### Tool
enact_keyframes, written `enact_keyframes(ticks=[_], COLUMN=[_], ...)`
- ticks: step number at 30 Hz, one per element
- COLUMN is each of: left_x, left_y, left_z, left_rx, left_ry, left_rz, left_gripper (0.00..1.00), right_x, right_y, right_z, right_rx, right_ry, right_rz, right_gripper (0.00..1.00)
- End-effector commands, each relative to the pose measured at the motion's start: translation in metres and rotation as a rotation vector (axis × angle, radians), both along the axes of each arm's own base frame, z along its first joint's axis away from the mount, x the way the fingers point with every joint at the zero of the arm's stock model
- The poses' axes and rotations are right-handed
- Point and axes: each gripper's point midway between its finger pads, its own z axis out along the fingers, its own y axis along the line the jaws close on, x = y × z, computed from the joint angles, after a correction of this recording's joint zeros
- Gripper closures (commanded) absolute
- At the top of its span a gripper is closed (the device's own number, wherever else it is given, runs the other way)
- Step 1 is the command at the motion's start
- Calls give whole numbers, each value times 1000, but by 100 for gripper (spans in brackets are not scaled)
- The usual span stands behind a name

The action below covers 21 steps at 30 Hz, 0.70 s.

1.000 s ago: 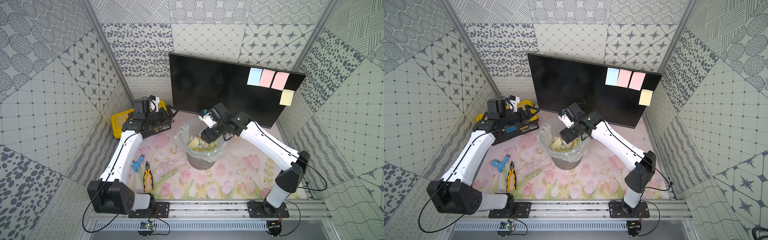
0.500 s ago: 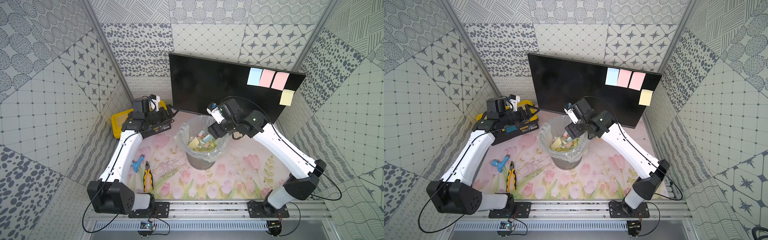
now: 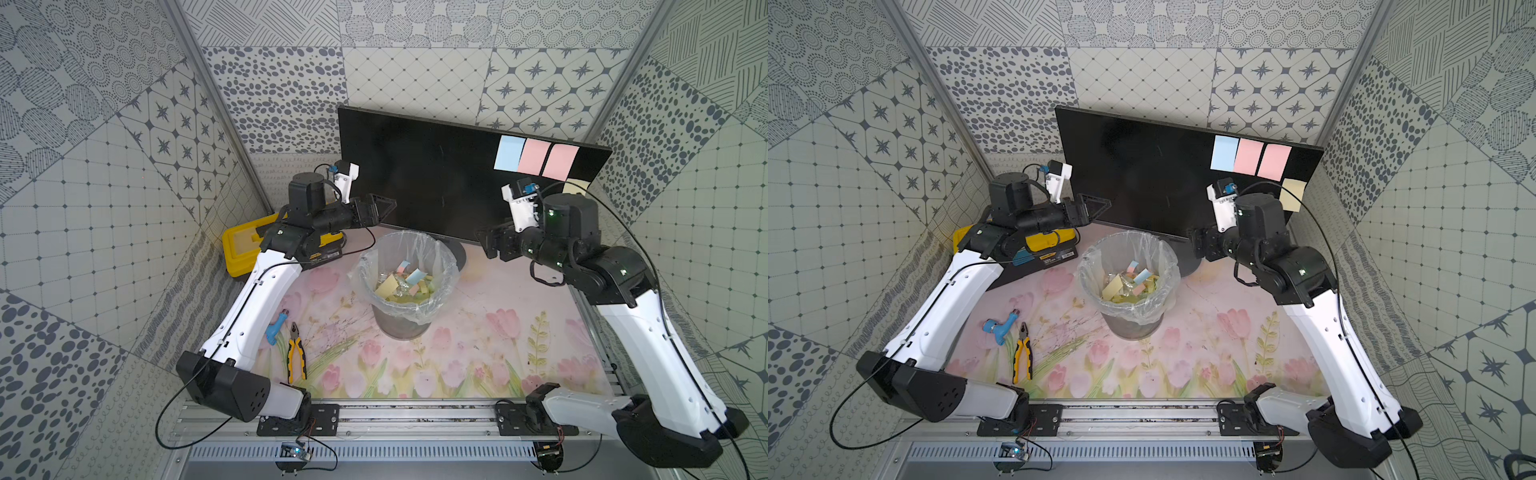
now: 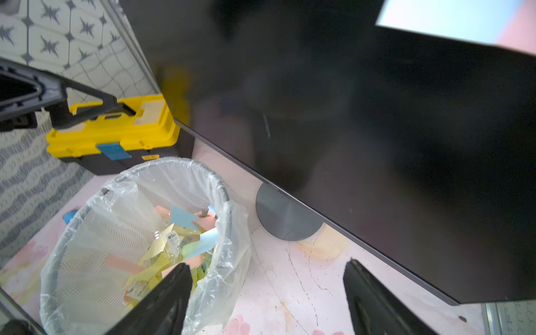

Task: Remove the sticky note from the monitor
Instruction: Tear off the sticky note from the monitor.

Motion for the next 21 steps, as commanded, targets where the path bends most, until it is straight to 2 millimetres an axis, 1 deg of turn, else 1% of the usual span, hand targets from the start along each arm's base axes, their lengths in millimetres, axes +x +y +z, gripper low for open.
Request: enact_keyframes(ticks=[1,4,5,6,10,11,13,16,19,21], left_x=[6,13,14,16,23,25,27,31,33,37], left_y=[-40,-60,-69,-76,-100,-106,-117,-130,-142,-148], left_z=[38,47,53,54,61,60,62,58,55,51], left_rx=[10,-6,-9,-5,6,8,8,13,21,29], left_ry=[-254,-303,-328,-345,-409,-414,-429,-444,-462,-469], left_rz=[-87,-116,-127,-137,-159,-169,-184,-200,-216,-212], left_gripper=[1,1,1,1,1,1,1,1,1,1], right_x=[-3,-12,-13,-15,-13,-13,-11,-8,-1,7], right_y=[-15,-42,-55,-59,-90,-93,-109,-131,-143,-146], right_z=[23,32,34,38,55,59,70,92,109,111], right_rx=[157,223,256,287,429,477,558,704,847,910], right_ry=[-70,-95,-102,-108,-160,-166,-201,-265,-295,-272], right_rz=[-10,-47,-75,-71,-114,-107,-117,-111,-71,-56], right_gripper=[14,14,14,14,16,16,17,18,22,25])
